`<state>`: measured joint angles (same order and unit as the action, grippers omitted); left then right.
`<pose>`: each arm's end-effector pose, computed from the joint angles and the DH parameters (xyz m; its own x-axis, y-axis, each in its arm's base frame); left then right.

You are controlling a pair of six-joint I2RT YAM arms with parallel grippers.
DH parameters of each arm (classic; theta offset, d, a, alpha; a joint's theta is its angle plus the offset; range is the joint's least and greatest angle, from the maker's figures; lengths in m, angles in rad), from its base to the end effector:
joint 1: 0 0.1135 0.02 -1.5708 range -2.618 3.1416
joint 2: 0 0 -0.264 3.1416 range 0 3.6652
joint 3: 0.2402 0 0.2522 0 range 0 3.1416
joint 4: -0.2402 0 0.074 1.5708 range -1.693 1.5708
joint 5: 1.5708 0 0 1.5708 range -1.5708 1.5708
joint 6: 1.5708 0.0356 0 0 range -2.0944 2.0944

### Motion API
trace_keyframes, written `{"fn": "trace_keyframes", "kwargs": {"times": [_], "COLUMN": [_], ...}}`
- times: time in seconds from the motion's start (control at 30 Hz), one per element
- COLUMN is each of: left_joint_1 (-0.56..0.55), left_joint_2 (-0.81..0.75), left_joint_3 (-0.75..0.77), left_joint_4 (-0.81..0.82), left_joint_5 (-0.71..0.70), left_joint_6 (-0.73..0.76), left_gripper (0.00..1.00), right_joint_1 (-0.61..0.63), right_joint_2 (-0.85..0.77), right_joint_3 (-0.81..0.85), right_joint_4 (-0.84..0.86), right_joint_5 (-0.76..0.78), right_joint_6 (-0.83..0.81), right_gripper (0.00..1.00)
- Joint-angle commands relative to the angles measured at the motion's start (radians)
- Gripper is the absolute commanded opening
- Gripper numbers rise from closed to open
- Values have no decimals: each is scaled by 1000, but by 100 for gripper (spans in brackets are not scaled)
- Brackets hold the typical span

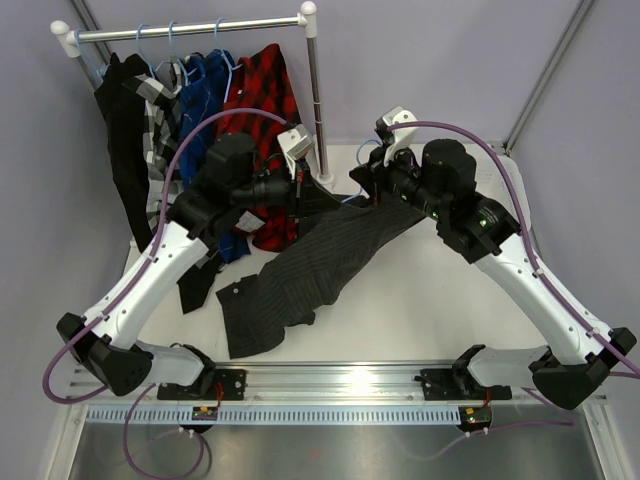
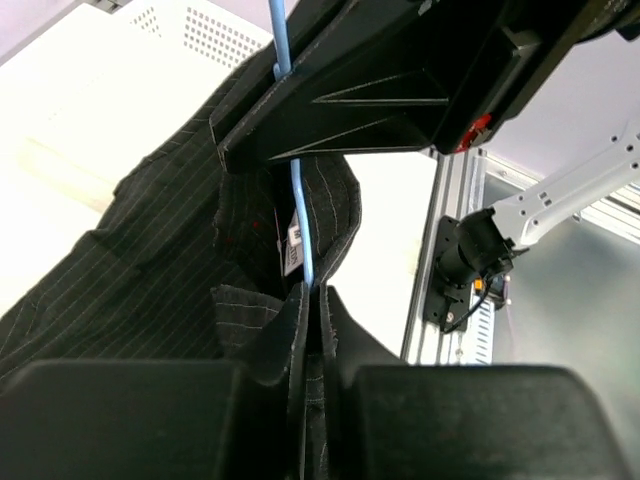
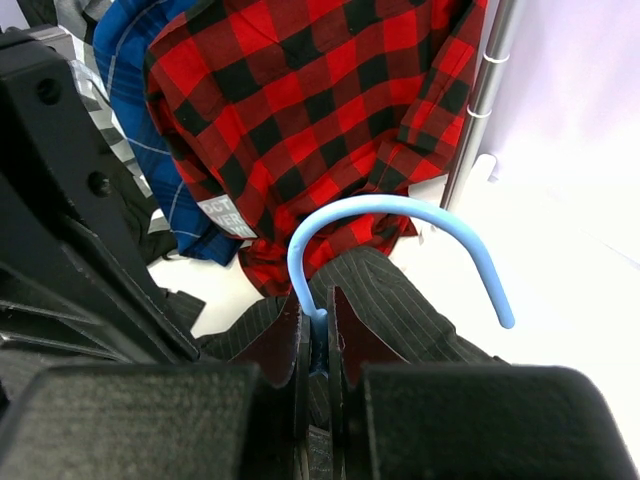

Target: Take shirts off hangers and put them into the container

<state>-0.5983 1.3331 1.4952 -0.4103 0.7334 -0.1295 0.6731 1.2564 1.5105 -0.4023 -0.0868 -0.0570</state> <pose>0.2239 -0.1815 0.4441 -0.3246 0.1051 -0.9400 0.9204 0.2642 -0.2882 0.2081 0.1699 0.4680 -0.0761 -0.1332 -0.9882 -0.6936 0.7191 -0.0436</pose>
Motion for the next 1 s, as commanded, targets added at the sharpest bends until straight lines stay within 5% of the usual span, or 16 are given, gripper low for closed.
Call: {"fn": "trace_keyframes", "kwargs": {"times": [0.0,0.37,0.67,0.9,0.97], "left_joint_1": [-6,-6,-5,11,15], "left_joint_2": [-9,-124,-224,-265,-293], "left_joint_3": [-4,-88,-187,-222,-233], "left_joint_4": [24,-59,-107,-136,-130], "left_joint_5": [-31,-253,-515,-950,-964], "left_joint_6": [5,60,70,28,28], "left_gripper": [1,0,0,0,0], "right_joint_1": [8,-35,-142,-199,-211], "right_joint_2": [-5,-5,-25,-86,-112], "right_joint_3": [42,77,119,109,102], "right_joint_4": [57,51,37,57,77], "right_joint_5": [59,399,407,269,269], "right_joint_6": [-20,-21,28,16,45], "right_gripper": [0,0,0,0,0]}}
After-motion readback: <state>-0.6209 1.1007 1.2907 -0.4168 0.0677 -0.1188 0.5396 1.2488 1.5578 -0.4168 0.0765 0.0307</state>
